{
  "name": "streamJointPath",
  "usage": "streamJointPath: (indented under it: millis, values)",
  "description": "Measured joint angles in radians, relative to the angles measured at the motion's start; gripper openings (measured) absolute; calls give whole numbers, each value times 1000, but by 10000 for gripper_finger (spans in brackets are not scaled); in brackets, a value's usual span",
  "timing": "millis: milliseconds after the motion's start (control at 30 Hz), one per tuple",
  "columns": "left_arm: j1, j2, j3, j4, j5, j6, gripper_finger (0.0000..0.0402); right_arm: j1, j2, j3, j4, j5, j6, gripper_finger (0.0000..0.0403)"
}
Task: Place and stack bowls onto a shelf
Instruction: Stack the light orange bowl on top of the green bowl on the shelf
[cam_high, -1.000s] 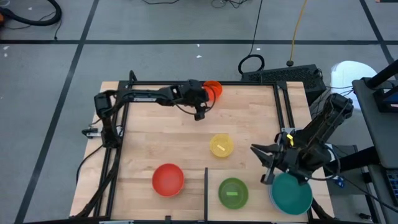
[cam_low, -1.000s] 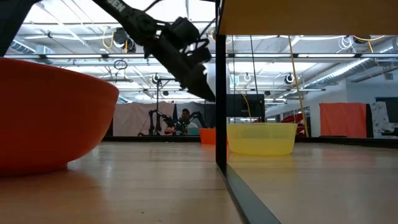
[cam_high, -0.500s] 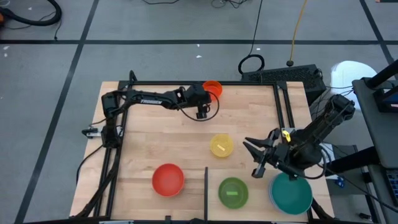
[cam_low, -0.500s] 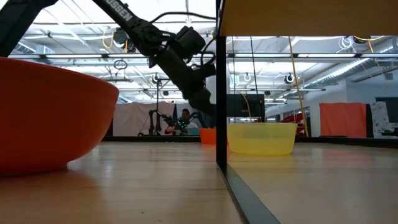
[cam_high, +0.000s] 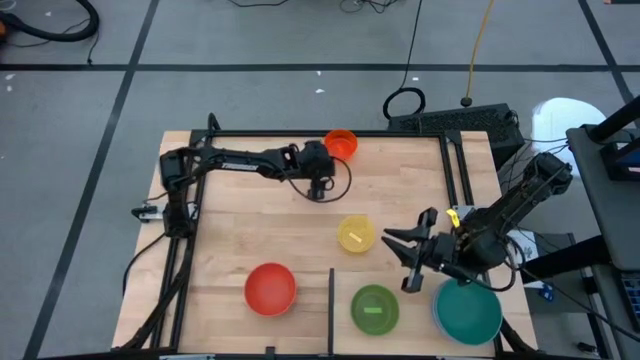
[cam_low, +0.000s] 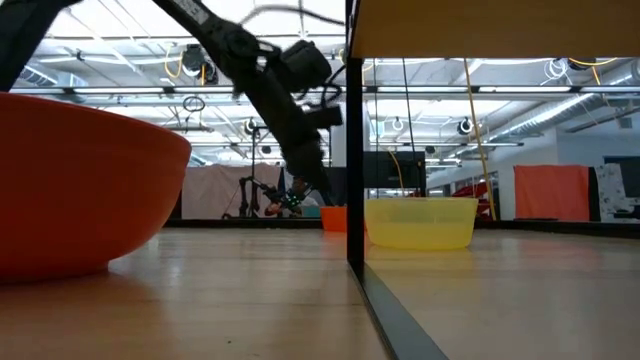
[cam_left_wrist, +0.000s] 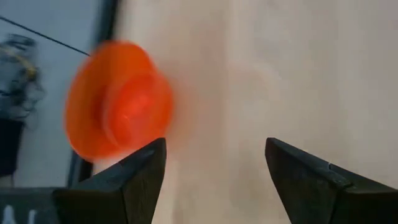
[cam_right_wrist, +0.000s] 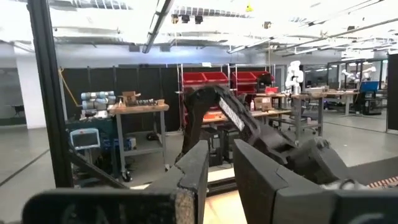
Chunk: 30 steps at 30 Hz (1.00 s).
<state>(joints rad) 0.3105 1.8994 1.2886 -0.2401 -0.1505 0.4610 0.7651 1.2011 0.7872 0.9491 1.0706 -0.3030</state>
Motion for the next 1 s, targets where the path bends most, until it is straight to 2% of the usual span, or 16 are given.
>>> streamJointPath:
  millis: [133, 233, 333, 467, 567, 633, 667, 733, 867, 900, 1000]
  values:
    - [-26, -102, 1, -120, 23, 89, 251, 8, 0, 0, -27, 0, 11, 70]
    - [-9, -161, 2, -100, 53, 235, 226, 8, 0, 0, -40, 0, 11, 70]
    - [55, -192, 10, -100, 129, 323, 204, 8, 0, 0, -44, 3, 15, 70]
    - [144, -234, 13, -121, 208, 247, 184, 8, 0, 0, -65, 11, 47, 70]
    - [167, -285, 13, -244, 273, 155, 168, -9, 0, 0, -67, 120, 73, 70]
    - [167, -318, 12, -297, 298, 89, 154, -66, 0, 7, -74, 194, 79, 70]
    - [164, -339, 5, -329, 304, 51, 147, -102, 0, 20, -93, 196, 72, 70]
    - [142, -374, -13, -343, 313, -24, 134, -185, 0, 65, -188, 171, 58, 70]
    - [85, -462, -117, -289, 319, -161, 114, -407, 9, 192, -544, 137, 80, 70]
    - [71, -487, -149, -244, 316, -197, 112, -472, 14, 219, -642, 77, 108, 70]
    - [14, -565, -256, -158, 269, -301, 109, -680, 42, 314, -887, -240, 271, 70]
